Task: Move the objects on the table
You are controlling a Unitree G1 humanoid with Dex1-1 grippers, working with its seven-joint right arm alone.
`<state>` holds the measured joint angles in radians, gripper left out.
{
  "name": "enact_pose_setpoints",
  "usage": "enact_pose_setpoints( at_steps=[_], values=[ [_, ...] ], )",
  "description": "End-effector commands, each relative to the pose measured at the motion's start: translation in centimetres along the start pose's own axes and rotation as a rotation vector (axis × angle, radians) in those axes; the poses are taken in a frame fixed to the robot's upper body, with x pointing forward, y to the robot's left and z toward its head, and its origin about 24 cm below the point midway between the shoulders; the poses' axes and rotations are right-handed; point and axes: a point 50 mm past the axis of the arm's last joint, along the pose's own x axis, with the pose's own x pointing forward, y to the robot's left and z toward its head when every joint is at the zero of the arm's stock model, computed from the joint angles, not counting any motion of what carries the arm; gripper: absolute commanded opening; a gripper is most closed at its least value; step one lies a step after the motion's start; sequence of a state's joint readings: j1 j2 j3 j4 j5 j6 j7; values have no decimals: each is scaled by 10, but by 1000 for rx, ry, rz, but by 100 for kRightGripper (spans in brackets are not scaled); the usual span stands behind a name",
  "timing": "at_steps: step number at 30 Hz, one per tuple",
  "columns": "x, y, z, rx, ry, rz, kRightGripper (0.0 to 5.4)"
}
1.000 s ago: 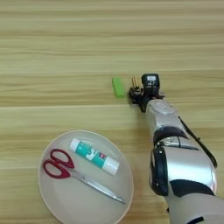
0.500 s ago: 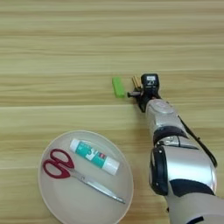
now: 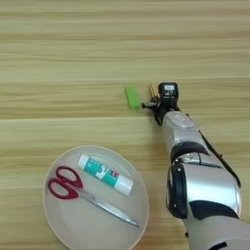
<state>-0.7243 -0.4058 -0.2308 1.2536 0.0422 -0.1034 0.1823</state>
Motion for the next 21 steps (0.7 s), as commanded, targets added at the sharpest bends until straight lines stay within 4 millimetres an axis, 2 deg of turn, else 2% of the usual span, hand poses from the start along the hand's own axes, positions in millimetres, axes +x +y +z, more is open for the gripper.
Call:
enact_pose_setpoints(
  at_steps=[1, 10, 17, 21],
  values=[
    [2, -5, 62, -11, -258, -12, 82],
    [-3, 2, 79, 0, -421, 68, 82],
    [-17, 28, 90, -76, -583, 327, 82],
    [-27, 39, 88, -118, -628, 456, 82]
  ],
)
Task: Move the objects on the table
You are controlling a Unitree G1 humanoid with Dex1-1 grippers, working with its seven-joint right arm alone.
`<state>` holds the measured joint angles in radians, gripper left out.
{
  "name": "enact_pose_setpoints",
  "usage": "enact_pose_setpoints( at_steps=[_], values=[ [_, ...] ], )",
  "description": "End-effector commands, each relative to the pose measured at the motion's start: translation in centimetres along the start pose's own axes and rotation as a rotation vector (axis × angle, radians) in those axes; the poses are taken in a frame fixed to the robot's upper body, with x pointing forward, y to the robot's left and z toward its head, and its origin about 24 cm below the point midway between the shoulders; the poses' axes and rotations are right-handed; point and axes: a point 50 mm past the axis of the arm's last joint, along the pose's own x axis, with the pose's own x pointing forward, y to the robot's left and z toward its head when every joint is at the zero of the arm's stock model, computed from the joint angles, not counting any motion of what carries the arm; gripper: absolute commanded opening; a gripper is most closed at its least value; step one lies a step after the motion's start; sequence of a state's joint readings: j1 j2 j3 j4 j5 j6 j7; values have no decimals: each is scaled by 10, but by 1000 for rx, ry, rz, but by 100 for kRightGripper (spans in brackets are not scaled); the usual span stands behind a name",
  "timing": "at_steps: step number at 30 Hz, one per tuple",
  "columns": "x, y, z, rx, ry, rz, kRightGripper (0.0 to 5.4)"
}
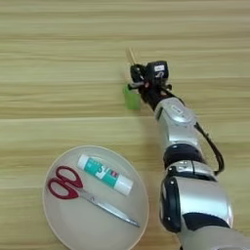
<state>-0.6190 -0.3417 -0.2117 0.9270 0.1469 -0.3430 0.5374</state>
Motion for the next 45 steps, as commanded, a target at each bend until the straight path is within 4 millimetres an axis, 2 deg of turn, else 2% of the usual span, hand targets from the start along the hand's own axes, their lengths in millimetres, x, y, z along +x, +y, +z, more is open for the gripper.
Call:
enact_pose_setpoints(
  at_steps=[1, 9, 18, 31, 45],
  values=[
    [8, 3, 40, -82, -161, 99, 82],
    [-2, 10, 38, -135, -118, 268, 82],
    [-16, 21, 24, -213, -18, 470, 82],
    [-33, 35, 6, -276, 85, 670, 82],
    [-42, 34, -12, -339, 214, 725, 82]
  ],
)
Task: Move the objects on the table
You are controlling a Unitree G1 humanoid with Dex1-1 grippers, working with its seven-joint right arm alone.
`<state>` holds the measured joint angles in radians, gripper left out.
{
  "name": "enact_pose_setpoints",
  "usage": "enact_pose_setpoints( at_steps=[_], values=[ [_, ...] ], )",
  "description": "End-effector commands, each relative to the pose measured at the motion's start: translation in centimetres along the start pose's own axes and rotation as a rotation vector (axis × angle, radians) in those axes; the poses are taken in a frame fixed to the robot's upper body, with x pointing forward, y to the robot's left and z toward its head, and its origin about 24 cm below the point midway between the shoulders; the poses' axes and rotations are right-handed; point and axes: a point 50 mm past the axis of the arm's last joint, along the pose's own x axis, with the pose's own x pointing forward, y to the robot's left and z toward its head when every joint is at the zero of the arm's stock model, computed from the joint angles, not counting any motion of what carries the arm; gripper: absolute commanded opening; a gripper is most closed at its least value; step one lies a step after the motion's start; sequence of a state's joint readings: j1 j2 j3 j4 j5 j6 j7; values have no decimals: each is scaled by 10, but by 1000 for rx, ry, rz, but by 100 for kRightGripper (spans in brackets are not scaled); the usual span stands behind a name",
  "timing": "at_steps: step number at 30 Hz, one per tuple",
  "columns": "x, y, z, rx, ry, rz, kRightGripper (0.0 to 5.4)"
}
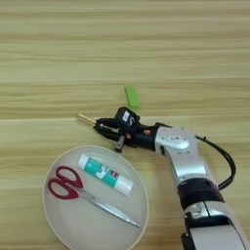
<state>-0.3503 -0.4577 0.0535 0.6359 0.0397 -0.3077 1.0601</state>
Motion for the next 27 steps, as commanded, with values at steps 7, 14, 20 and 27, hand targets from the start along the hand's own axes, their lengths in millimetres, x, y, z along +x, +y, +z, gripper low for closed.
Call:
enact_pose_setpoints(
  at_steps=[7, 14, 20, 27],
  values=[
    [-6, -19, 17, -104, 5, -41, 82],
    [-6, -17, 18, -106, -11, -28, 121],
    [-5, -18, 20, -101, -26, -30, 181],
    [-4, -19, 24, -95, -58, -33, 256]
  ],
)
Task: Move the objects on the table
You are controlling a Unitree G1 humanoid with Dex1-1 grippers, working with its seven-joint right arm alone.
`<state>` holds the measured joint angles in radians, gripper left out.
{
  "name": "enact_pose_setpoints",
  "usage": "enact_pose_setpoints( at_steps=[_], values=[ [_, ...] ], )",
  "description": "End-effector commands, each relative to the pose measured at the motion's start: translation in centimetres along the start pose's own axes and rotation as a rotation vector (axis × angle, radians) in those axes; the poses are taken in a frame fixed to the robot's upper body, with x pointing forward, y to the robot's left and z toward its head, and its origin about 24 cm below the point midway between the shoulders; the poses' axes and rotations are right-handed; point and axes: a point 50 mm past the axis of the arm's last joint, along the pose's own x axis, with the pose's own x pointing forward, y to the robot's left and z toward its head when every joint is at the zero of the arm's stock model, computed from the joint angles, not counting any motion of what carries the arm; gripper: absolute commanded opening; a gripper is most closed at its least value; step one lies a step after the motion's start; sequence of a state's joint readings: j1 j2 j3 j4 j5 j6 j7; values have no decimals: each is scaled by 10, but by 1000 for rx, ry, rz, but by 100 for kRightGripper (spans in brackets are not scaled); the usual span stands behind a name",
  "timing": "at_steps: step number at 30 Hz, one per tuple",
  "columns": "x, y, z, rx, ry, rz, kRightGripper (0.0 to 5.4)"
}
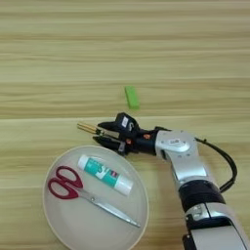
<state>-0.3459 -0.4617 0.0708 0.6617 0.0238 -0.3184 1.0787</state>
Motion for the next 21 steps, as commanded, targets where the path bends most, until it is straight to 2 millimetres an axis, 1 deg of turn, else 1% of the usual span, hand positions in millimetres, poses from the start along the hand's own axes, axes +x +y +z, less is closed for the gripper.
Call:
enact_pose_setpoints(
  at_steps=[1, 8, 15, 21],
  values=[
    [-7, -24, 32, -99, -101, -78, 266],
    [-9, -31, 49, -88, -226, -133, 329],
    [-12, -42, 61, -68, -307, -218, 413],
    [-12, -59, 59, -39, -273, -365, 471]
  ],
)
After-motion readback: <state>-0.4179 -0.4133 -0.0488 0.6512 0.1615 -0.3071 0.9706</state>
